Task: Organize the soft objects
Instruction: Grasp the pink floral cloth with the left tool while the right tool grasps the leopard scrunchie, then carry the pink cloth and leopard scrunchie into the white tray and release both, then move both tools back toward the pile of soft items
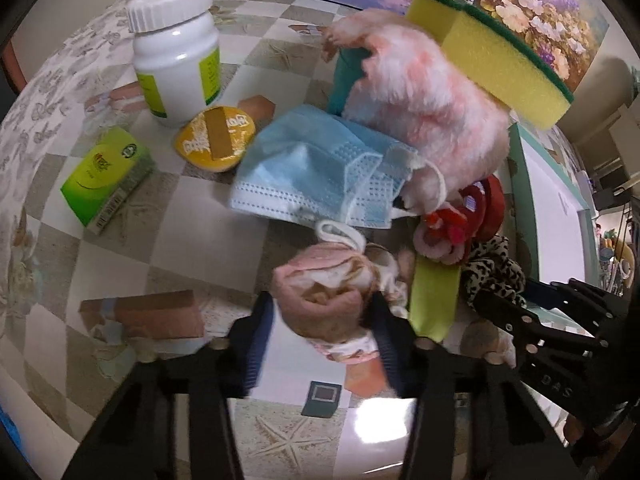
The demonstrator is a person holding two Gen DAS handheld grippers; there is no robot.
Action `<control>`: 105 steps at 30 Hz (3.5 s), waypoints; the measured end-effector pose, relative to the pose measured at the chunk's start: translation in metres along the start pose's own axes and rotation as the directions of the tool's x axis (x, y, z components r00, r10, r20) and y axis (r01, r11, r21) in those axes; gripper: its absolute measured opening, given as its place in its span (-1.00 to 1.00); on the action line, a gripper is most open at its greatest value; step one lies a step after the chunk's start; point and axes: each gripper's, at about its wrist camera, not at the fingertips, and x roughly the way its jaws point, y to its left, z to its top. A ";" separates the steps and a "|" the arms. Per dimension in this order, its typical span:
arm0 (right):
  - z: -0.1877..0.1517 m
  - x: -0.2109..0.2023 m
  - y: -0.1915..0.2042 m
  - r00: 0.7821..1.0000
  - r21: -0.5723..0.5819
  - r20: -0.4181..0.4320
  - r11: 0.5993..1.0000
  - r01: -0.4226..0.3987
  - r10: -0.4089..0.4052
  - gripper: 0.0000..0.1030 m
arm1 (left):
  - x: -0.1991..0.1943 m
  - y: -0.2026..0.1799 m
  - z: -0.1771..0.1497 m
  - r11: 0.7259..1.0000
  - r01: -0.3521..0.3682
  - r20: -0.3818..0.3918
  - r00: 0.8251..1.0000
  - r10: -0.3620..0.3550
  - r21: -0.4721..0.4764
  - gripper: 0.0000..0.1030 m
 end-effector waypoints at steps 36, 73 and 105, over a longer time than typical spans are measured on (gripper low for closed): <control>-0.014 -0.122 -0.077 0.964 0.343 0.261 0.938 -0.048 -0.046 -0.52 | -0.138 -0.096 0.002 0.991 0.033 0.231 0.971 -0.063 0.131 -0.67; -0.051 -0.080 -0.253 0.941 0.680 0.045 0.701 0.217 -0.335 -0.26 | 0.031 -0.295 0.080 0.978 0.043 -0.040 0.999 -0.036 0.204 -0.23; -0.056 -0.111 -0.225 0.919 0.645 0.057 0.717 0.264 -0.390 1.00 | -0.024 -0.266 0.073 0.976 -0.040 0.083 0.996 0.023 0.212 1.00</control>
